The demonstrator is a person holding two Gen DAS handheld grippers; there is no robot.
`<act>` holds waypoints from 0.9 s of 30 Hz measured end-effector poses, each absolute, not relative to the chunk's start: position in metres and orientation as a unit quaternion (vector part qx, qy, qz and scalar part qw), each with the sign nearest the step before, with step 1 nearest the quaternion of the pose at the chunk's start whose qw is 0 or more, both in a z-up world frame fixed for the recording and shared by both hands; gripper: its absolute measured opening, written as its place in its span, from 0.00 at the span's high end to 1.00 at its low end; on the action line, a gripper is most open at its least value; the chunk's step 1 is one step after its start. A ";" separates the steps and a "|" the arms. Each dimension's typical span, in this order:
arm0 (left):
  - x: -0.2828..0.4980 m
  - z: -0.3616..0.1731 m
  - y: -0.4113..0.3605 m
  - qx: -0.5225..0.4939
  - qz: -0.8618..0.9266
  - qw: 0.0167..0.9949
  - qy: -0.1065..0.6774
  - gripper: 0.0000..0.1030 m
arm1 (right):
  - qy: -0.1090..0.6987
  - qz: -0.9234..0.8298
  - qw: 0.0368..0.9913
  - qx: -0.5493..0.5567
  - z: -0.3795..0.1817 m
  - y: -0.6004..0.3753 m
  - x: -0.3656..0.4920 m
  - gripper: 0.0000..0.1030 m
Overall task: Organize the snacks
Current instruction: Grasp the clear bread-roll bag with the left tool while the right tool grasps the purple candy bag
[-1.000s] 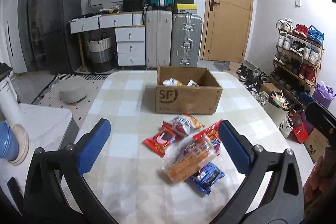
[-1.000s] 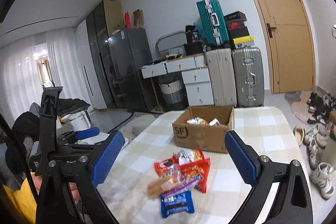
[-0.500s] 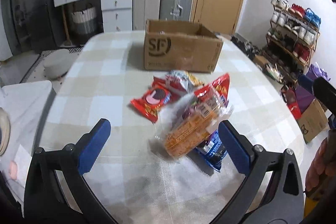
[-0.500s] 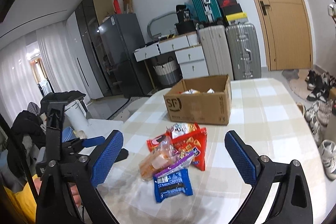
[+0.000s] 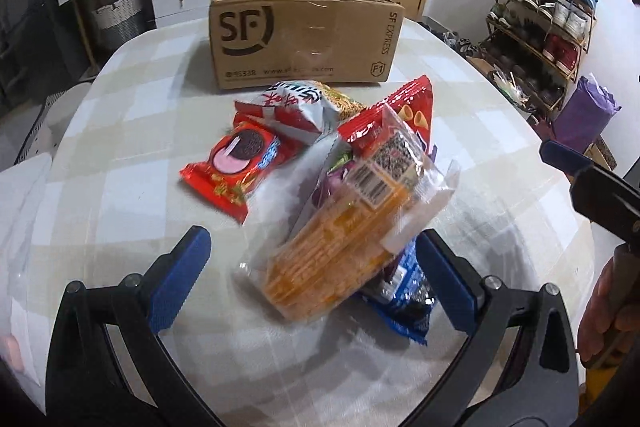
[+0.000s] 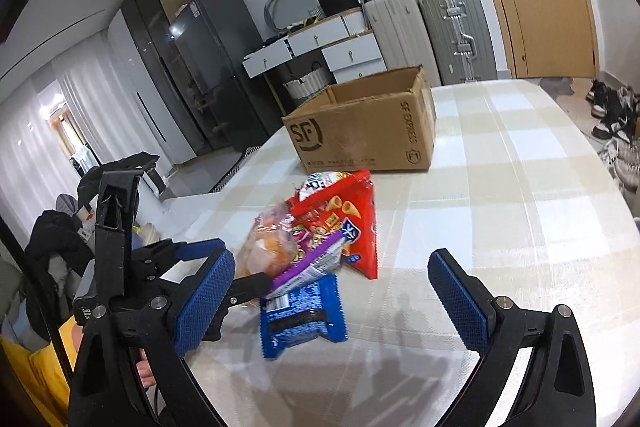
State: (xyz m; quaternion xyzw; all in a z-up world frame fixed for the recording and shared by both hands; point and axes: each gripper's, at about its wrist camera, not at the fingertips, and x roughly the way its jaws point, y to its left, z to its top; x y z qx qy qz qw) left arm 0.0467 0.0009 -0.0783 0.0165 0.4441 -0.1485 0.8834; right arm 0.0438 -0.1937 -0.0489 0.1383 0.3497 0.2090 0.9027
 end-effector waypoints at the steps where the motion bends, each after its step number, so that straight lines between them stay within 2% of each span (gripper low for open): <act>1: 0.048 -0.079 0.002 0.013 -0.152 0.883 0.444 0.03 | 0.350 0.210 0.902 0.140 -0.051 -0.195 0.045 0.04; 2: 0.052 -0.080 0.002 0.008 -0.158 0.881 0.445 0.05 | 0.350 0.210 0.902 0.141 -0.051 -0.195 0.046 0.04; 3: 0.055 -0.081 0.003 0.003 -0.164 0.878 0.450 0.11 | 0.352 0.211 0.901 0.143 -0.053 -0.196 0.047 0.04; 4: 0.060 -0.084 0.004 -0.006 -0.176 0.872 0.457 0.24 | 0.355 0.211 0.899 0.145 -0.056 -0.196 0.049 0.04; 5: 0.061 -0.084 0.005 -0.011 -0.183 0.869 0.460 0.31 | 0.357 0.212 0.898 0.147 -0.058 -0.197 0.051 0.04; 7: 0.063 -0.085 0.008 -0.014 -0.190 0.865 0.465 0.55 | 0.361 0.214 0.895 0.151 -0.060 -0.197 0.052 0.04; 13: 0.063 -0.093 0.020 -0.032 -0.195 0.861 0.468 0.65 | 0.370 0.216 0.890 0.159 -0.068 -0.197 0.054 0.04; 27: 0.033 -0.073 0.066 -0.068 -0.172 0.876 0.445 0.66 | 0.403 0.238 0.867 0.173 -0.070 -0.180 0.055 0.04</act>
